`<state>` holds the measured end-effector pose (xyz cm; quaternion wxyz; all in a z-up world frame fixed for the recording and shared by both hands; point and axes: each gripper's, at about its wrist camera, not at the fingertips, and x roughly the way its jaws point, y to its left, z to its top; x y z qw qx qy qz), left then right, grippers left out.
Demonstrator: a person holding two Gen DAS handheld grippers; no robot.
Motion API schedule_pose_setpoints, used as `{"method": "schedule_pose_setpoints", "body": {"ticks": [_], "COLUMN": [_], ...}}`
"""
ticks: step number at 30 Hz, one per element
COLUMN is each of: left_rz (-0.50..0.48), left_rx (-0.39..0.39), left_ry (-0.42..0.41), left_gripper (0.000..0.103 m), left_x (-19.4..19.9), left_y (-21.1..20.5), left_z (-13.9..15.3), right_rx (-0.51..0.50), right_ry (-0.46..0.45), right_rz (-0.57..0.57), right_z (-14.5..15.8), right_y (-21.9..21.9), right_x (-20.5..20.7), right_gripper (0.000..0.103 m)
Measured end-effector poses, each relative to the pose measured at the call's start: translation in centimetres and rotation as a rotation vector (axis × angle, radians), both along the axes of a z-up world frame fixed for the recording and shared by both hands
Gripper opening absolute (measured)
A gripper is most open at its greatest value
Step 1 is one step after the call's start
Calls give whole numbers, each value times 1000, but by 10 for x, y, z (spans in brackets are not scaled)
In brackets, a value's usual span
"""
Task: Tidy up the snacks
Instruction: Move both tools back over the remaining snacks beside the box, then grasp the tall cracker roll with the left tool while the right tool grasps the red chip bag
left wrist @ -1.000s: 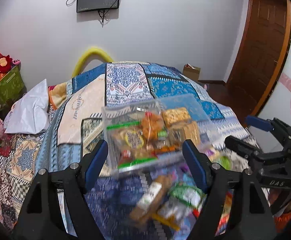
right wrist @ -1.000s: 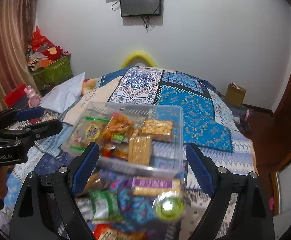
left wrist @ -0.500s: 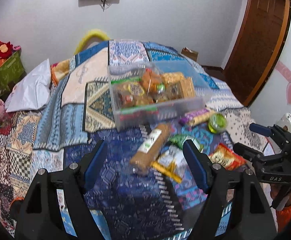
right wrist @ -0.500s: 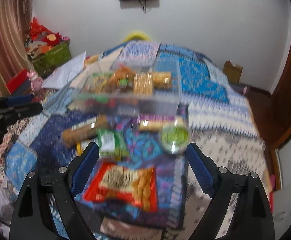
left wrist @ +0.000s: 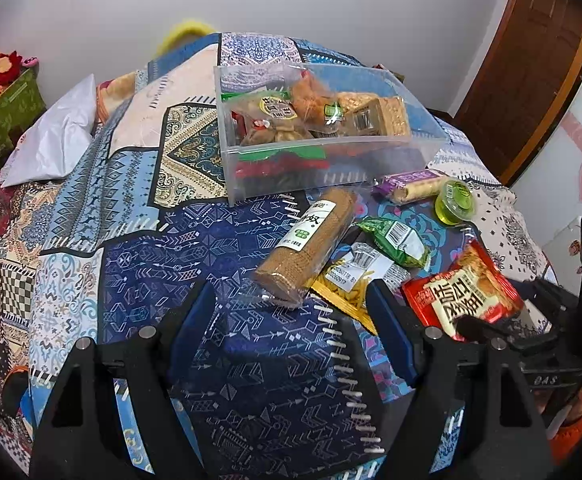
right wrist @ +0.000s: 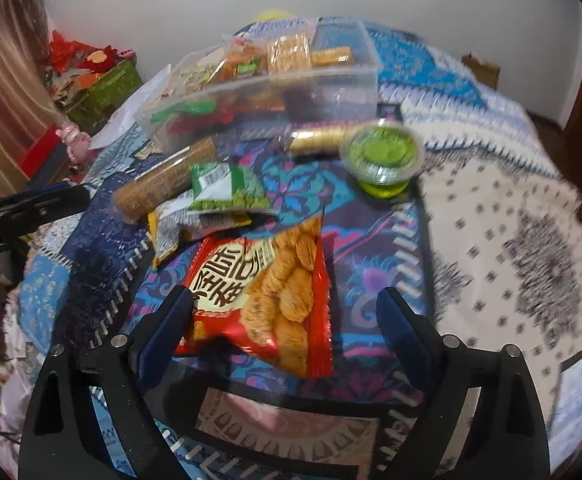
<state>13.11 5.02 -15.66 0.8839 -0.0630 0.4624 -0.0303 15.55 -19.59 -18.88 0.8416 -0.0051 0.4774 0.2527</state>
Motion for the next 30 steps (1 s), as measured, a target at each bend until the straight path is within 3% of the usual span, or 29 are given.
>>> {"method": "schedule_pose_setpoints", "body": {"ticks": [2, 4, 6, 12, 19, 24, 25, 28, 30], "left_rz": [2, 1, -1, -14, -45, -55, -52, -88, -100], "left_rx": [2, 7, 16, 12, 36, -19, -21, -6, 32], "left_ry": [5, 11, 19, 50, 89, 132, 125, 90, 68], "left_gripper": [77, 77, 78, 77, 78, 77, 75, 55, 48], "left_x": [6, 13, 21, 44, 71, 86, 87, 83, 79], "left_y": [0, -1, -2, -5, -12, -12, -12, -20, -27], "left_z": [-3, -7, -11, -27, -44, -61, -62, -61, -58], "right_rx": [20, 41, 59, 13, 34, 41, 40, 49, 61], "right_ry": [-5, -13, -12, -68, -90, -100, -102, -106, -111], "right_rz": [15, 42, 61, 52, -30, -71, -77, -84, -88], "right_z": [-3, 0, 2, 9, 22, 24, 24, 26, 29], "right_y": [1, 4, 7, 11, -16, -31, -33, -35, -36], "right_x": [-4, -8, -9, -7, 9, 17, 18, 19, 21], "right_gripper": [82, 61, 47, 42, 34, 33, 33, 32, 32]}}
